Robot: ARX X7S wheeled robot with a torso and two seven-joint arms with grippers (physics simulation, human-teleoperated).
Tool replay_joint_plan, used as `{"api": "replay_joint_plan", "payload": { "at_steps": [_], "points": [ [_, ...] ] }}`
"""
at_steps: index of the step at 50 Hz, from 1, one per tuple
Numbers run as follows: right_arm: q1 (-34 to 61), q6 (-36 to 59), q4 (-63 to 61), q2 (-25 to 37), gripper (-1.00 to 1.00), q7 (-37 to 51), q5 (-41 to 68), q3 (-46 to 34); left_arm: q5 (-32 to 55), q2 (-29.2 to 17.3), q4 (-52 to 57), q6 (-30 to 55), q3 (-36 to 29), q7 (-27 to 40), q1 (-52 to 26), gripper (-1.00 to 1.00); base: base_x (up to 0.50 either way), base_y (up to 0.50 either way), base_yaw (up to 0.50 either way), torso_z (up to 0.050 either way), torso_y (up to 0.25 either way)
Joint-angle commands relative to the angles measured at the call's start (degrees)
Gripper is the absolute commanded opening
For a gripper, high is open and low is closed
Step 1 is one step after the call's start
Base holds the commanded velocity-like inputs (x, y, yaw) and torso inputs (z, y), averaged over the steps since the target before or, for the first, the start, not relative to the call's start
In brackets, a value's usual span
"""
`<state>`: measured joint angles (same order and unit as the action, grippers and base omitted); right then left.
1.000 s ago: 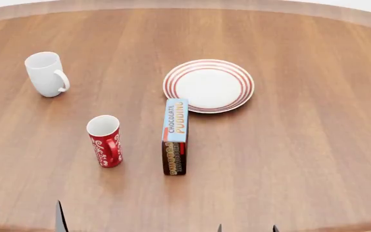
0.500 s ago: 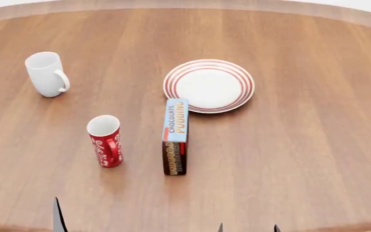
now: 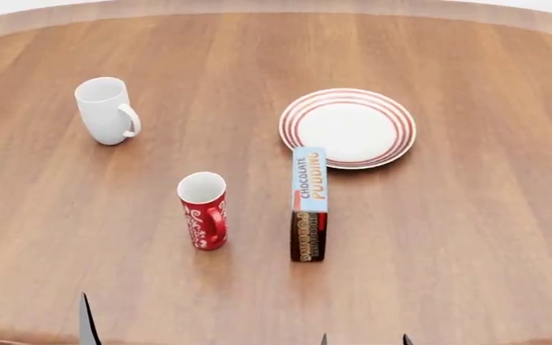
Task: Pick up the red mug and put it on the plate
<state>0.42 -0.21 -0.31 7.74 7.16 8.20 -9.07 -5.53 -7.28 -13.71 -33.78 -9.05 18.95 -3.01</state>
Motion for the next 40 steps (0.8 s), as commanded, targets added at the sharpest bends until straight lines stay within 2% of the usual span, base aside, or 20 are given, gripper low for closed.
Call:
{"api": "replay_joint_plan", "payload": {
  "at_steps": [1,40],
  "points": [
    [0.16,0.26,0.06,0.49,1.00,0.58,0.14,-0.72,0.45,-0.45,0.02,0.06,-0.67,0.45,-0.07,1.00,0.00,0.21,0.00,0.000,0.000],
    [0.53,0.71,0.11,1.88,1.00,1.63,1.23,-2.50,1.70,-1.62,0.30,0.71,-2.42,1.90,-0.22,1.00,0.00,0.21,0.00,0.000,0.000]
  ]
}}
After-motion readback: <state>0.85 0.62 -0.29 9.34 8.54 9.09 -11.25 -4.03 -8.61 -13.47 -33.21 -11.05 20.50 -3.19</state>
